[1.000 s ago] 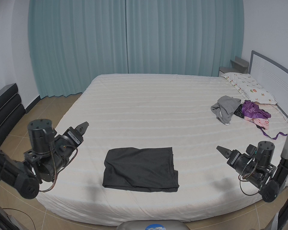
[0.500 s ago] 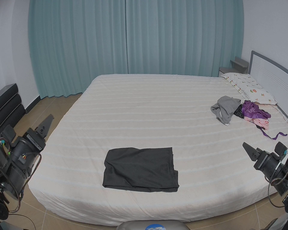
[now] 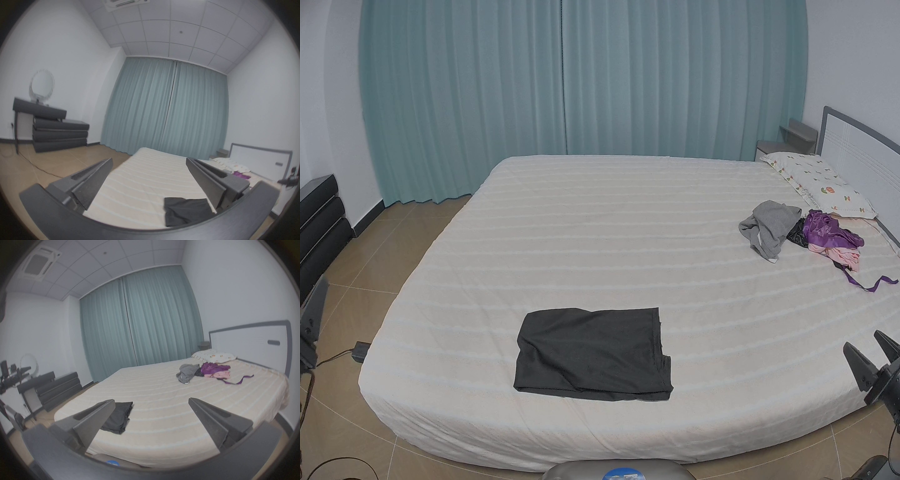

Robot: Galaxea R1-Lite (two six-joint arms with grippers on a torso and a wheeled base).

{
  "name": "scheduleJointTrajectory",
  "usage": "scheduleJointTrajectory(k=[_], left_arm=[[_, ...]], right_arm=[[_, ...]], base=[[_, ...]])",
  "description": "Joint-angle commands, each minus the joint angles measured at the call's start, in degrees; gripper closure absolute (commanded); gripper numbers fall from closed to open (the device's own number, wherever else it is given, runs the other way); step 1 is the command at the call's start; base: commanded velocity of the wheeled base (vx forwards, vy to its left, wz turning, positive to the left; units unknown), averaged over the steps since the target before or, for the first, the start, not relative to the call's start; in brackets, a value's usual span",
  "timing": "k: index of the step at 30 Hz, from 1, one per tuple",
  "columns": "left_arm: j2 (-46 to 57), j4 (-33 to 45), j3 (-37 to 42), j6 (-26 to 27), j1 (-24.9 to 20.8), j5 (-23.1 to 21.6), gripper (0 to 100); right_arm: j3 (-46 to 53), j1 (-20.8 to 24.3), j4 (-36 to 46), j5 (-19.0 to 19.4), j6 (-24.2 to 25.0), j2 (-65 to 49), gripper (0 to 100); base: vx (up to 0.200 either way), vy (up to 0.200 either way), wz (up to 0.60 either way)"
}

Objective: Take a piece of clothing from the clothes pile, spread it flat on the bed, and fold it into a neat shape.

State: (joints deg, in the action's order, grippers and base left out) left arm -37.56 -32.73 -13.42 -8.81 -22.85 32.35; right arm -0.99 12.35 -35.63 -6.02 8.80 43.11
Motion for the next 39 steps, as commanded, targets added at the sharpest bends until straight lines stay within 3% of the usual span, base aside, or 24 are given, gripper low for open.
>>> scheduleJointTrajectory(k=[1,3,8,9,15,19,25,26,28,33,37,39], left_arm=[[17.1,7.6,-0.1,7.9,7.6,0.3,0],[19.3,8.1,0.0,9.0,11.2,0.3,0],[22.4,8.2,-0.1,10.4,16.3,-0.5,0],[22.4,8.2,-0.1,10.5,16.6,-0.5,0],[28.6,10.3,0.2,12.8,26.1,-5.9,0],[31.8,13.7,0.4,13.1,28.6,-10.9,0],[31.8,13.6,2.4,11.5,28.6,-16.4,0],[31.8,12.9,4.5,11.3,28.6,-19.0,0],[31.8,10.5,7.4,10.9,28.6,-20.0,0],[31.8,2.1,13.4,10.7,28.6,-23.4,0],[31.8,2.5,13.4,8.2,28.6,-24.0,0],[31.8,7.2,13.4,6.9,28.6,-26.7,0]], right_arm=[[-1.2,-3.6,7.3,3.0,-6.7,-15.2,0],[-1.6,-5.8,9.9,7.0,-7.7,-18.3,0],[-4.5,-10.2,18.6,10.8,-10.4,-24.6,0],[-4.6,-10.2,18.9,10.9,-10.5,-24.9,0],[-11.8,-9.4,39.0,11.1,-14.9,-37.8,0],[-11.8,-11.9,43.8,11.6,-15.6,-42.2,0],[-11.3,-12.3,41.0,10.2,-16.3,-43.1,0],[-10.3,-12.3,38.9,7.6,-16.3,-43.1,0],[-7.9,-12.3,35.6,4.5,-16.4,-43.1,0],[1.0,-12.3,19.2,1.7,-17.8,-43.1,0],[1.0,-12.3,20.7,1.5,-18.0,-43.1,0],[1.0,-12.3,26.1,0.7,-17.9,-43.1,0]], base=[[0.0,0.0,0.0],[0.0,0.0,0.0],[0.0,0.0,0.0],[0.0,0.0,0.0],[0.0,0.0,0.0],[0.0,0.0,0.0],[0.0,0.0,0.0],[0.0,0.0,0.0],[0.0,0.0,0.0],[0.0,0.0,0.0],[0.0,0.0,0.0],[0.0,0.0,0.0]])
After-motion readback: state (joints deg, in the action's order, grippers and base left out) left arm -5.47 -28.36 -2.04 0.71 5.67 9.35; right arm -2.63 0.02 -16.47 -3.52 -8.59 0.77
